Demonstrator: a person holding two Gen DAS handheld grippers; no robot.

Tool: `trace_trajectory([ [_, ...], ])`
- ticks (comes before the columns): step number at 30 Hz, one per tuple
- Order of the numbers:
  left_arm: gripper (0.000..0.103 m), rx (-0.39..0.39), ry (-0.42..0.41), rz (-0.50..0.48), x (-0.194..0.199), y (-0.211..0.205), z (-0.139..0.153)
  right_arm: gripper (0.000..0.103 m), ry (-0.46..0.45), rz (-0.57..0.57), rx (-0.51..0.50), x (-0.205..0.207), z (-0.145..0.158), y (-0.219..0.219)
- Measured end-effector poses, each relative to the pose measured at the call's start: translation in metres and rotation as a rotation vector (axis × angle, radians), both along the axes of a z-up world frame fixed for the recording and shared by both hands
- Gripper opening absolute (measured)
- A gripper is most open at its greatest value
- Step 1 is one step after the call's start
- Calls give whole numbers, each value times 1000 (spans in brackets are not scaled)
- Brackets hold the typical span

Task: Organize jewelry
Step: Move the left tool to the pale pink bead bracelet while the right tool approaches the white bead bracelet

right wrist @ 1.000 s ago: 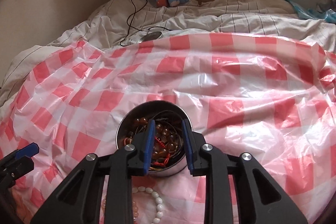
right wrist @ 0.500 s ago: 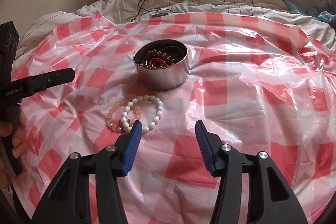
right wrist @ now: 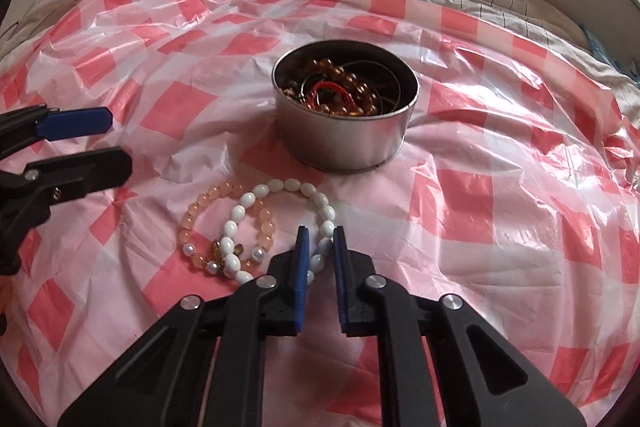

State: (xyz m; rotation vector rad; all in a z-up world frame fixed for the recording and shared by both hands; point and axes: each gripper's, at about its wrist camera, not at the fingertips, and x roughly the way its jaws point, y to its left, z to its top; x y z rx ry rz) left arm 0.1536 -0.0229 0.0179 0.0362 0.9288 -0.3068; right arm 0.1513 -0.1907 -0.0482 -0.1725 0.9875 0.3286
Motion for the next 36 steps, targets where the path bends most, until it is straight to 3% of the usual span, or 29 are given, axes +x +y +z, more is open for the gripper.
trace_trajectory([
  [4, 68, -9, 22, -53, -1, -8, -5, 8, 2, 6, -30, -22, 6, -8],
  [7, 68, 31, 47, -123, -4, -26, -16, 8, 7, -5, -31, -45, 16, -20],
  [12, 68, 20, 17, -160, -4, -42, -19, 8, 28, -42, 12, -74, 21, -40],
  [16, 68, -26, 0, -175, 1, -50, -23, 8, 56, -56, 37, -74, 14, -45],
  [21, 64, -42, 48, -164, 7, -51, -37, 8, 63, -45, 30, -74, 10, -43],
  [30, 61, -9, 4, -183, 3, -58, -35, 8, 63, -41, 27, -73, 10, -43],
  [32, 51, 4, 38, -190, 4, -60, -40, 8, 62, -38, 24, -74, 9, -42],
  [34, 27, 3, 67, -183, 5, -59, -44, 8, 62, -36, 21, -74, 10, -42],
  [36, 11, -6, 92, -171, 7, -56, -46, 8, 63, -35, 20, -74, 10, -42],
])
